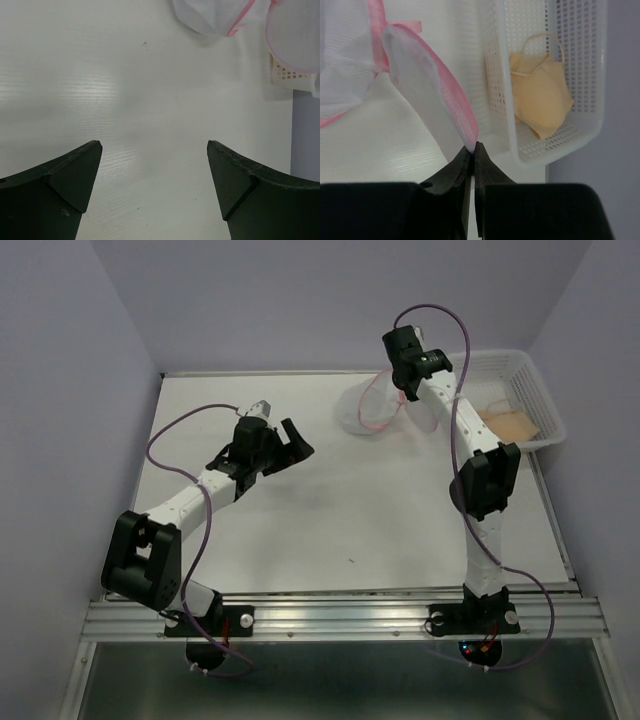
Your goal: Unzip the laundry bag and remove the bra
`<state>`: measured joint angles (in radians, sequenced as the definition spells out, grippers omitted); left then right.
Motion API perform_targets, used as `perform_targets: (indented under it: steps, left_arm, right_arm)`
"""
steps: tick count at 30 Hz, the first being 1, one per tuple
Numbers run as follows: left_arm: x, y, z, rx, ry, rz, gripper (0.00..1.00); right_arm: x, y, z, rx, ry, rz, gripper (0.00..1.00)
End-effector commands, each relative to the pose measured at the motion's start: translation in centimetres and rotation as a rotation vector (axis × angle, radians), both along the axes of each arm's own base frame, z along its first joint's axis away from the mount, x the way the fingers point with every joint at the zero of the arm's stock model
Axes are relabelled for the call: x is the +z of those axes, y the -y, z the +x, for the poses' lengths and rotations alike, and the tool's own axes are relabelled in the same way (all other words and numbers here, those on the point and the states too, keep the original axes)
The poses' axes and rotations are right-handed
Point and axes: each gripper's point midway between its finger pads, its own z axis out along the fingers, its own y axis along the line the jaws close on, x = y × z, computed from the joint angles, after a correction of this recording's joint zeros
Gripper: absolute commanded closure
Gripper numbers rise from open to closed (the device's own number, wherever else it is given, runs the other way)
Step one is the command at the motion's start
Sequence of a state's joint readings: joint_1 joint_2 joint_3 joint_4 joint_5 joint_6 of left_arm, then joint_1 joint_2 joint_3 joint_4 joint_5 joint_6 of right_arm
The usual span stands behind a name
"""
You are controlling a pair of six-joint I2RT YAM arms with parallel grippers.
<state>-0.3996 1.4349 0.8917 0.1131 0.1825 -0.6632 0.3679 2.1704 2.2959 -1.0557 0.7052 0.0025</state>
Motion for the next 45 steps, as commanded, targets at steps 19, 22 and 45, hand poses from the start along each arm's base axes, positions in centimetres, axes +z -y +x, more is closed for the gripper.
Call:
perform_targets:
  steps: [19,22,45]
  left_arm:
    - [5.5,1.4,21.2,0.026,0.142,-0.149,0.03]
    - [4.0,2.3,22.6,0.028,0.129,-0.168,0.04]
    - [-1.5,5.2,12.9,-0.020,0.022,-0.179,0.32]
  right_arm:
    - [3.7,-4.0,3.7,0.425,0.201,-0.025,0.93]
    - [3.9,-5.7,4.3,0.537,0.235,-0.009,0.93]
    - [3.6,-15.6,1.9,0.477,0.215,0.335,0.88]
